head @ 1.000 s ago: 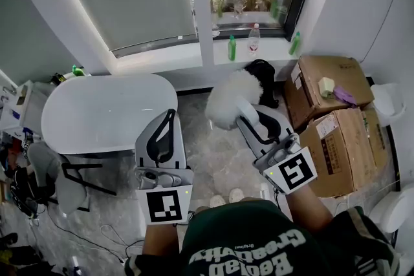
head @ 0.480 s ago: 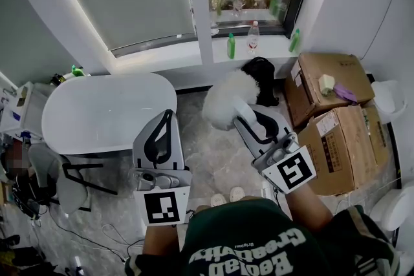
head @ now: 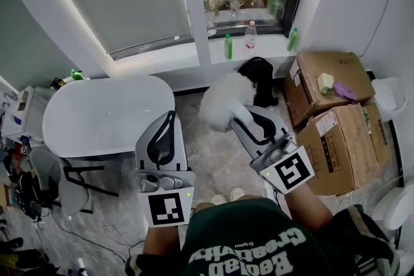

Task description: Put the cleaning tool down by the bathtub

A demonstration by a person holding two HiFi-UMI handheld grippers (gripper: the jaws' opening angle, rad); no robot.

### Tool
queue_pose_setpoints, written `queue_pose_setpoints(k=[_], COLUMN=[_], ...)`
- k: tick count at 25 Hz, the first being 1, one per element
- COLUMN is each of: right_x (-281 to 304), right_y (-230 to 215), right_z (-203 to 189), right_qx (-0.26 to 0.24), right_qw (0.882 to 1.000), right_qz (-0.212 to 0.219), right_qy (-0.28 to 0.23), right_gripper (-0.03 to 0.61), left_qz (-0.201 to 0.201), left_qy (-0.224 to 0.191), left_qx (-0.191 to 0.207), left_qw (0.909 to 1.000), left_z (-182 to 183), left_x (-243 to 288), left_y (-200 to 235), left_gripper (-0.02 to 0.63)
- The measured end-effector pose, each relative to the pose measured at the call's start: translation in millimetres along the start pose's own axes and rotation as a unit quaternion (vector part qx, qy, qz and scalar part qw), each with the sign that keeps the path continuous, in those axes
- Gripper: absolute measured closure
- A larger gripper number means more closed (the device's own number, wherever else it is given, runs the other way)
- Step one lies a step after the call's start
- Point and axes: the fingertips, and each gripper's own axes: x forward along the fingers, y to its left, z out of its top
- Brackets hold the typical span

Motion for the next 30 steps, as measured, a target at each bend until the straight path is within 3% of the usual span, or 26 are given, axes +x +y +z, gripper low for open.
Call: queue_pose_setpoints(k=[6,30], right_x=[-7.3,-34.5], right_y=[-11.3,-21.3], right_z=[-4.0,-10.2], right_qx=[0.002,0.004], right_qw=[1.000,1.000], right_qz=[0.001,0.000], right_qy=[-0.005,-0.016], right_gripper=[0.486,0.486], left_qz=[0.022,0.017], left_qy=[-0.003,-0.007], left_qx=[0.007,-0.004], left_qw=[0.9997,0.9998], left_z=[2.8,8.7], left_x=[10.2,11.2], left_y=[-7.7,-39.2], left_gripper=[0.606,0.607])
